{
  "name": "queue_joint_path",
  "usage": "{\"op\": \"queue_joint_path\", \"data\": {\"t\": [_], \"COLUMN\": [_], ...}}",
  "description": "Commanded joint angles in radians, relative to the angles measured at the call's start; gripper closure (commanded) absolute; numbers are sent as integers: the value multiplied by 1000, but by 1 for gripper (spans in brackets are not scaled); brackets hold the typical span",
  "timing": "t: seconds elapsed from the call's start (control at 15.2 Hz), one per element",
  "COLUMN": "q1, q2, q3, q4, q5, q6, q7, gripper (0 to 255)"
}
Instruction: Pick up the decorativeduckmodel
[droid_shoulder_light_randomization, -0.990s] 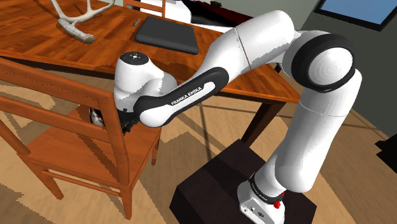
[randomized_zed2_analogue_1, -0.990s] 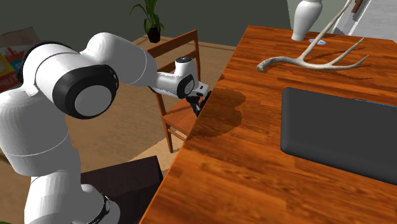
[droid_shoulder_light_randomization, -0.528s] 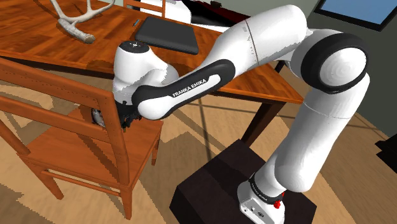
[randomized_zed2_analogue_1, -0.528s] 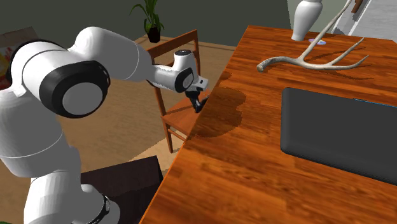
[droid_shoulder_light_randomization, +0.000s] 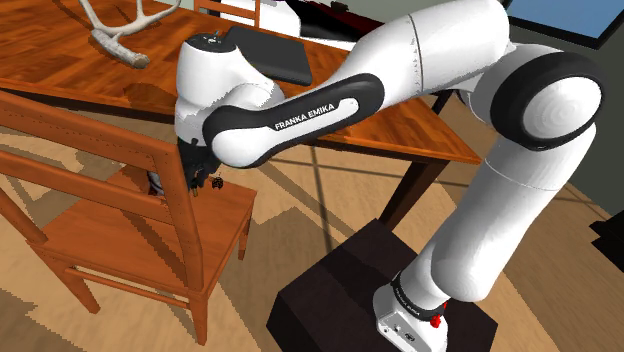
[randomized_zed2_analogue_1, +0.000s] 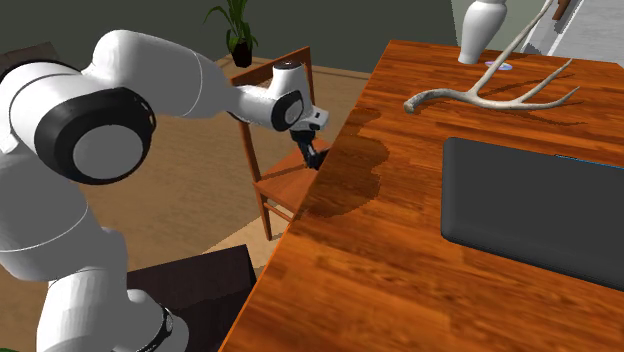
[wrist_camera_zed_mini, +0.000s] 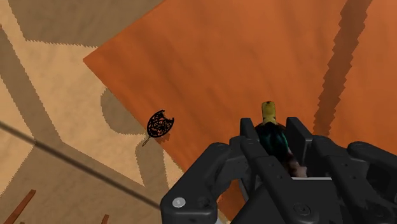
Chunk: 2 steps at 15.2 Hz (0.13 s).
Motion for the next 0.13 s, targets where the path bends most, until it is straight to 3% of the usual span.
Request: {"op": "queue_joint_path", "data": {"t": [0.0,0.07], "q1": [-1,-1], "q2": [-10,-10], "q3": [2,2], "q4": [3,3], "q5": [7,7], "q6": [-11,-11], "q7": [-4,-4], "gripper": [255,255]}}
